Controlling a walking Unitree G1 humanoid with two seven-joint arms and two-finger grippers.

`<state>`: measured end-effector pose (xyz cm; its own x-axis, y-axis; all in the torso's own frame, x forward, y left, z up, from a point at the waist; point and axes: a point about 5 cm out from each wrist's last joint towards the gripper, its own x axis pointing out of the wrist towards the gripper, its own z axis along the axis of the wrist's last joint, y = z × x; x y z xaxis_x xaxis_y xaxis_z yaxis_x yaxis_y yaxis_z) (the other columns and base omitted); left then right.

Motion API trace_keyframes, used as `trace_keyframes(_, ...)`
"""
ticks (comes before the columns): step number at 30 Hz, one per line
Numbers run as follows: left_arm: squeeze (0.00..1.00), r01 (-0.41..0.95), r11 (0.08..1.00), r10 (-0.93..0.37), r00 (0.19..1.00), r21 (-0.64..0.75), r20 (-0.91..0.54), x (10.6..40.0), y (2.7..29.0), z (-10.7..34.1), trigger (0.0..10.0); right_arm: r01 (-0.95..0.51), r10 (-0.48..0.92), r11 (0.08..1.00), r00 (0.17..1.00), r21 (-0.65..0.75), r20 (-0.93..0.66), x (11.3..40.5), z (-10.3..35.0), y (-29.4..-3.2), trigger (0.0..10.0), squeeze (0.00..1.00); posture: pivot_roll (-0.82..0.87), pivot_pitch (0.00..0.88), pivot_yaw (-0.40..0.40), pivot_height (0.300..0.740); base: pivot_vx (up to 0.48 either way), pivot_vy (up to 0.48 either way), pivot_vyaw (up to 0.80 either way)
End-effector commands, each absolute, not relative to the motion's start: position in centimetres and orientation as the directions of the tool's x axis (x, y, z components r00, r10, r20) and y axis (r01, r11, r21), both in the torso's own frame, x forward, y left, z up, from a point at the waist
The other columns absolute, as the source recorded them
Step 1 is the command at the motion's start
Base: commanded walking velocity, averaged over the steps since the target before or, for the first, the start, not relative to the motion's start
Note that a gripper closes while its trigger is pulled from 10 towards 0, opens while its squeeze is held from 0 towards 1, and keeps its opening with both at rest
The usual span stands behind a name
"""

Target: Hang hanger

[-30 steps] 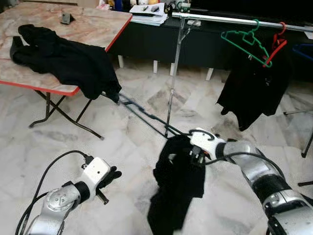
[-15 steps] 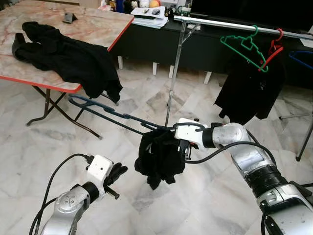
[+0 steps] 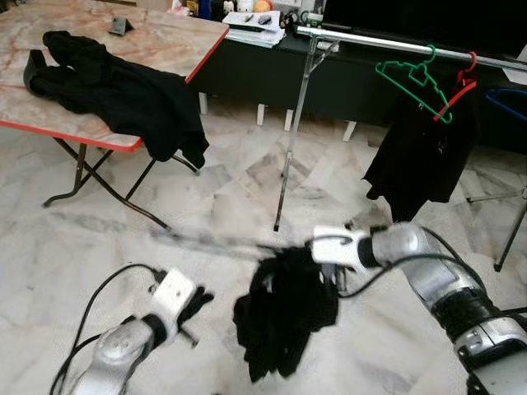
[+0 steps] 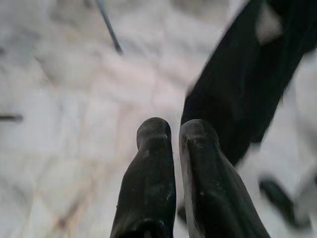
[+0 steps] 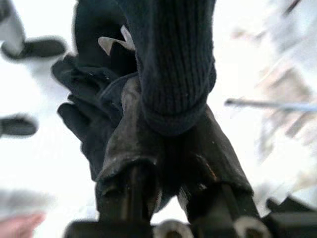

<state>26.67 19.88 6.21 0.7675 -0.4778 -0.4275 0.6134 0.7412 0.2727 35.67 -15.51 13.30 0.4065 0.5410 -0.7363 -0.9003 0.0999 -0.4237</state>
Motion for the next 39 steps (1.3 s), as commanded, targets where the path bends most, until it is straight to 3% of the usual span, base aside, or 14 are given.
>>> trace_keyframes(1,0.0,0.691,0.673,-0.515,0.694,0.264,-0.503,25.5,19.8,6.0,10.0,-0.9,0.482,0.083,0.413,-0.429,-0.773,35.6,12.7,-16.5,10.0,0.0,0.09,0.189,-0.117,0.74,0.0,0.0,0.0)
trace_keyframes(8,0.0,0.772,0.573,-0.543,0.61,0.277,-0.577,24.5,21.1,8.3,10.0,-0.932,0.398,0.05,0.349,-0.36,-0.849,34.8,10.1,-17.6,10.0,0.0,0.1,0.195,-0.113,0.74,0.0,0.0,0.0)
trace_keyframes(15,0.0,0.81,0.506,-0.593,0.576,0.297,-0.563,24.5,20.4,11.8,10.0,-0.909,0.275,0.059,0.413,-0.413,-0.868,35.0,9.0,-18.7,10.0,0.0,0.11,0.191,-0.115,0.74,0.0,0.0,0.0)
trace_keyframes(22,0.0,0.831,0.481,-0.644,0.551,0.28,-0.53,24.3,19.1,13.5,10.0,-0.908,0.288,0.061,0.414,-0.415,-0.864,35.0,8.5,-18.1,10.0,0.0,0.12,0.192,-0.116,0.74,0.0,0.0,0.0)
trace_keyframes(26,0.0,0.817,0.529,-0.613,0.554,0.228,-0.563,23.9,19.4,11.6,10.0,-0.871,0.339,0.106,0.485,-0.479,-0.806,36.0,9.8,-17.1,10.0,0.0,0.11,0.194,-0.109,0.74,0.0,0.0,0.0)
trace_keyframes(30,0.0,0.737,0.634,-0.569,0.649,0.232,-0.506,24.3,19.9,10.3,10.0,-0.832,0.363,0.145,0.548,-0.535,-0.753,36.9,11.4,-16.9,10.0,0.0,0.11,0.197,-0.111,0.74,0.0,0.0,0.0)
trace_keyframes(37,0.0,0.581,0.796,-0.476,0.774,0.17,-0.416,25.0,20.0,7.7,10.0,-0.813,0.481,0.18,0.564,-0.554,-0.672,37.7,13.7,-15.1,10.0,0.0,0.1,0.206,-0.115,0.74,0.0,0.0,0.0)
trace_keyframes(39,0.0,0.437,0.891,-0.371,0.856,0.121,-0.359,26.1,20.2,6.3,10.0,-0.807,0.56,0.192,0.557,-0.558,-0.613,38.0,15.2,-13.5,10.0,0.0,0.1,0.204,-0.116,0.74,0.0,0.0,0.0)
